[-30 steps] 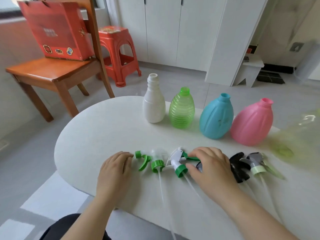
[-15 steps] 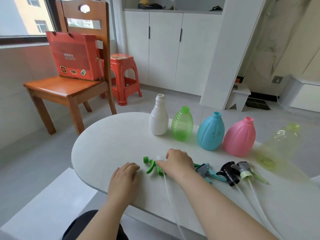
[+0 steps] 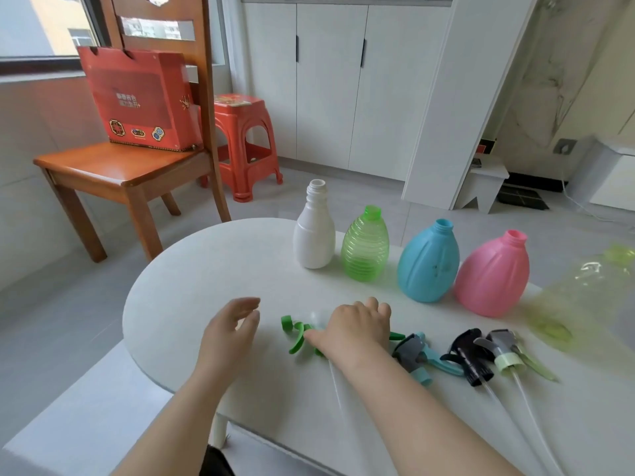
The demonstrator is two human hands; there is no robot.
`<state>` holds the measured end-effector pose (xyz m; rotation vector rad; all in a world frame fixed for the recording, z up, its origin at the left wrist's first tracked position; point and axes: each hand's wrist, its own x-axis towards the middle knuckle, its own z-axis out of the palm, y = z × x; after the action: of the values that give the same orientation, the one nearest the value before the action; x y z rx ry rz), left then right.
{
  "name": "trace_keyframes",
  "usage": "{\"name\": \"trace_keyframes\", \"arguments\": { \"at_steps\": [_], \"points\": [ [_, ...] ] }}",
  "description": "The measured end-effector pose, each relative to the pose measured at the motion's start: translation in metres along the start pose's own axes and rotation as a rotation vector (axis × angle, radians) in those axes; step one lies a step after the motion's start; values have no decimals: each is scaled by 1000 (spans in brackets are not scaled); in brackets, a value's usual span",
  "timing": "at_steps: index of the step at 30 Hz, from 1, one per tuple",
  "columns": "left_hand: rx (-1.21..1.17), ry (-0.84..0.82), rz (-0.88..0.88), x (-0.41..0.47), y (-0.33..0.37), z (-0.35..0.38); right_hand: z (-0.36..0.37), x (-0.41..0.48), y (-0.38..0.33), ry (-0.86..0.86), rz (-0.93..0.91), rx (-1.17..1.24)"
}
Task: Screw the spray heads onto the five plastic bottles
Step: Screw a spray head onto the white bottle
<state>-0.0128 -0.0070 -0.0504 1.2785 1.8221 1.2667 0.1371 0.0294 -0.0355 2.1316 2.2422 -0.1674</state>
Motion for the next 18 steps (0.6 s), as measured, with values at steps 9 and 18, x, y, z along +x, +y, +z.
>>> {"name": "trace_keyframes", "arguments": {
  "at_steps": [9, 18],
  "points": [
    [-104, -161, -5, 76, 43, 18, -14, 11, 9, -37, 25, 466],
    [-21, -210, 109, 111, 23, 62, -43, 27, 38, -183, 64, 1606]
  ]
}}
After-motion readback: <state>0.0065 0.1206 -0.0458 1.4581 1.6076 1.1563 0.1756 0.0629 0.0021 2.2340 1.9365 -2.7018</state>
